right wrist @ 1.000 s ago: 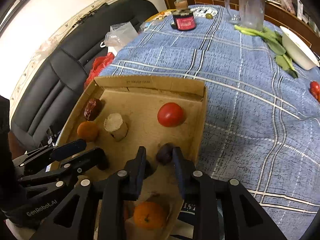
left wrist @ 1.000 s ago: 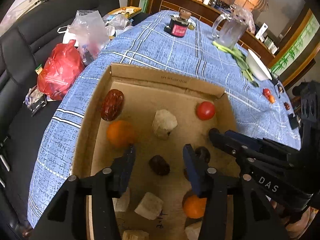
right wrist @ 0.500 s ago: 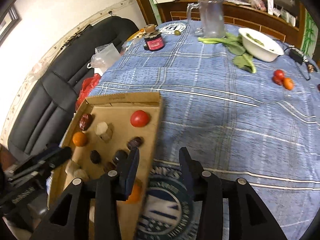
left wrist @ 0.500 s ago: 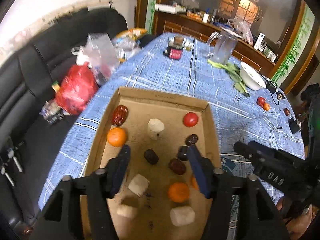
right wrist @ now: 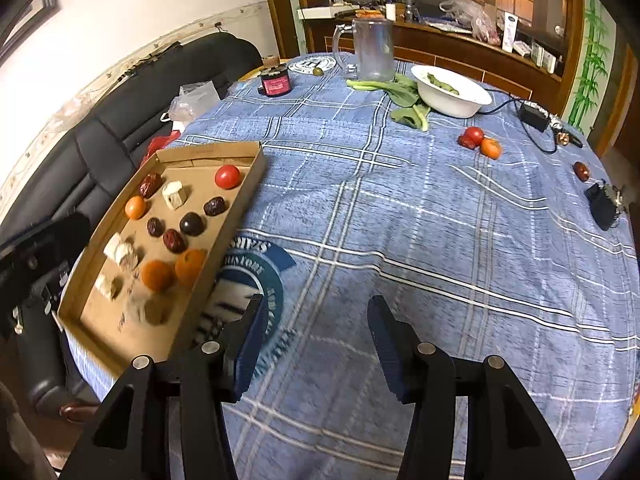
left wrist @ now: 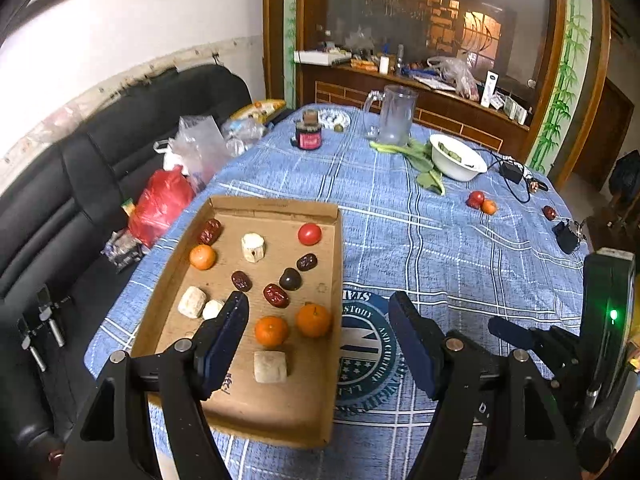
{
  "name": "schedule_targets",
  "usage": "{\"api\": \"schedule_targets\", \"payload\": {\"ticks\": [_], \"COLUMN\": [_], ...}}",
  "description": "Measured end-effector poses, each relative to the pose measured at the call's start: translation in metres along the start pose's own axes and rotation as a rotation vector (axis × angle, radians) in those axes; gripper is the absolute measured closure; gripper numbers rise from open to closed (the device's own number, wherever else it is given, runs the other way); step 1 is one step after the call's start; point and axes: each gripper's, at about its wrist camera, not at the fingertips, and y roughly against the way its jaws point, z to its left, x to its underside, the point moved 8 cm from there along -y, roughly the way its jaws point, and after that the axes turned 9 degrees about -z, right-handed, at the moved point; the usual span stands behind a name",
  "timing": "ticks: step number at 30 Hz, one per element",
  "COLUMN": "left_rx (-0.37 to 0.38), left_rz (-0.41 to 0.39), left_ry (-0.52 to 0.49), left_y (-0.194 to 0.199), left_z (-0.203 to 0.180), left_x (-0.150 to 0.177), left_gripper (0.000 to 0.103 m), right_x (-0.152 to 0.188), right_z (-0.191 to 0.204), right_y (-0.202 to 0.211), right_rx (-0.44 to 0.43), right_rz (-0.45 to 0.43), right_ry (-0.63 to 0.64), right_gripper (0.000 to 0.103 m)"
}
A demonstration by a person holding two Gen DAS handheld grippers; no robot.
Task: Organize fruits
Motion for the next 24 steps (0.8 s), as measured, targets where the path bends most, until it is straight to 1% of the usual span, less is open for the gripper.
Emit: {"api": "schedule_targets", "payload": {"ticks": [1,2,4,7,12,20,24], "left_rx": [-0.014,-0.029,-0.049,-0.081,-0.109,-0.147,-0.162], "left_rz": [-0.012,-0.022,-0.037,-0.056,-0.083,-0.115,-0.126], "left_ry": [-0.002,-0.003,-0.003,0.003,0.003,0.001,0.003], "left_y": [0.005,0.01,0.017,0.028,0.041,0.056,0.061], "left_z": [-0.002,-0.003,-0.004,-0.006,-0.005,-0.001,0.002], "left_x": [-0.001,-0.001,-0.001,0.0,0.0,-0.002,-0.001], "left_gripper": [0.026,0.025,0.024,0.024,0.024,0.022,0.022], "right_x": [0.001,0.002,0.002,0.001,0.001,0.001,0.003], "right_z": [-0.001,-0.002,-0.003,-0.004,0.001,0.016,0.023], "right_y": [0.005,0.01,0.018,0.03,0.044,0.052,0.053], "right_rx": [-0.001,-0.002,-0.005,-0.009,-0.02,-0.055,-0.069], "right_rz": [-0.008,-0.017,-0.035,-0.061,-0.093,-0.117,-0.123], "right_ry": [0.007,0.015,0.025,0.042,0.075,0.122,0.137], "right_gripper": [0.047,0.046,0.041,0.038,0.036,0.034,0.031]}}
